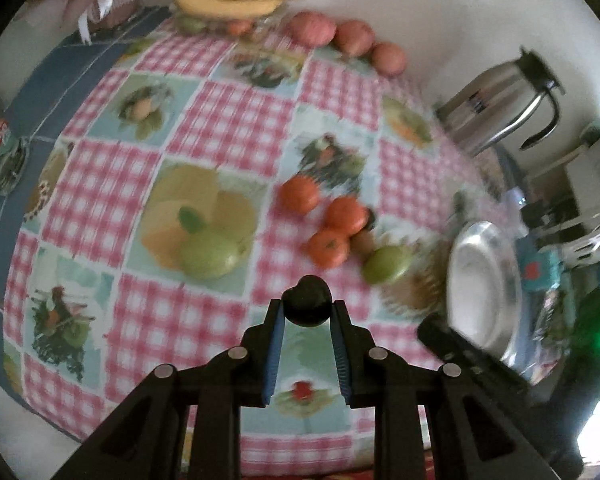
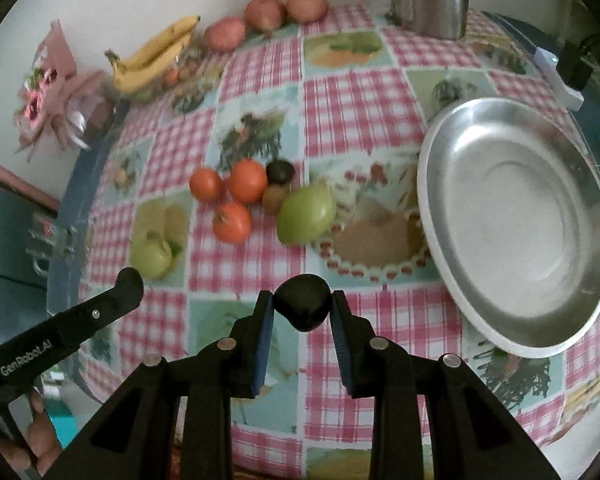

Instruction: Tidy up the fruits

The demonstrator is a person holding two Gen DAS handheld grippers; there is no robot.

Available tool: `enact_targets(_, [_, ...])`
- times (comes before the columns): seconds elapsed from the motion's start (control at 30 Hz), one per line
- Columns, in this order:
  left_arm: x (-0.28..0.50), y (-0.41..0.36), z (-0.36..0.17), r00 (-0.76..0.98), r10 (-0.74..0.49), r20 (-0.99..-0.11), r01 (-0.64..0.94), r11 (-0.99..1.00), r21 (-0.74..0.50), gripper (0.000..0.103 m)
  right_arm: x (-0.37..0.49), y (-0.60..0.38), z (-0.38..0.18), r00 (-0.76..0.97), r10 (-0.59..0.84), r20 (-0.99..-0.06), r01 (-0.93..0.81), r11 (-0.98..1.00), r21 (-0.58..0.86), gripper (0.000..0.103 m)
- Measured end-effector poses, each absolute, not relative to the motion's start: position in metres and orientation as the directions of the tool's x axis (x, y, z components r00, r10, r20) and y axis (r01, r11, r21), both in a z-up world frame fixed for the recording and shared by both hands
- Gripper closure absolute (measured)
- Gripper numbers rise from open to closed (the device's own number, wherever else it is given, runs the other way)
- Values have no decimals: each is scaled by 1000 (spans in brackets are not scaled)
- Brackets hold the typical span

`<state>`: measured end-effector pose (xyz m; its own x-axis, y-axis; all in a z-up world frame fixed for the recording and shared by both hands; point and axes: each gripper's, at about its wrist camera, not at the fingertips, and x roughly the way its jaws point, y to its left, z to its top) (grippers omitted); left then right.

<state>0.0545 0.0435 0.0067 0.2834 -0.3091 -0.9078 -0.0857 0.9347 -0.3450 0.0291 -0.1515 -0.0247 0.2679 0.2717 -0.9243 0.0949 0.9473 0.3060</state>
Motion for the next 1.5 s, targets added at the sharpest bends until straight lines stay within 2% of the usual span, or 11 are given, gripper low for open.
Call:
enact_targets(0.23, [74, 14, 33, 341, -356, -870, -65, 914, -400, 78, 46, -171, -15, 308, 245, -919, 187, 932, 311, 73])
enact_targets(0.57, [105, -33, 32, 344, -350, -871, -24, 924, -381, 78, 64, -230, -20, 327, 175, -929, 344, 893, 289, 73])
enact_targets(1.13, [126, -146, -1, 233, -389, -891, 149, 920, -362, 78, 62, -322, -35, 296, 72, -953, 524, 822, 225, 73])
enact_targets(1.5, [120, -205, -36, 162, -348, -924, 256, 919, -301, 78, 60, -355, -48, 268, 61, -962, 584, 784, 212, 73])
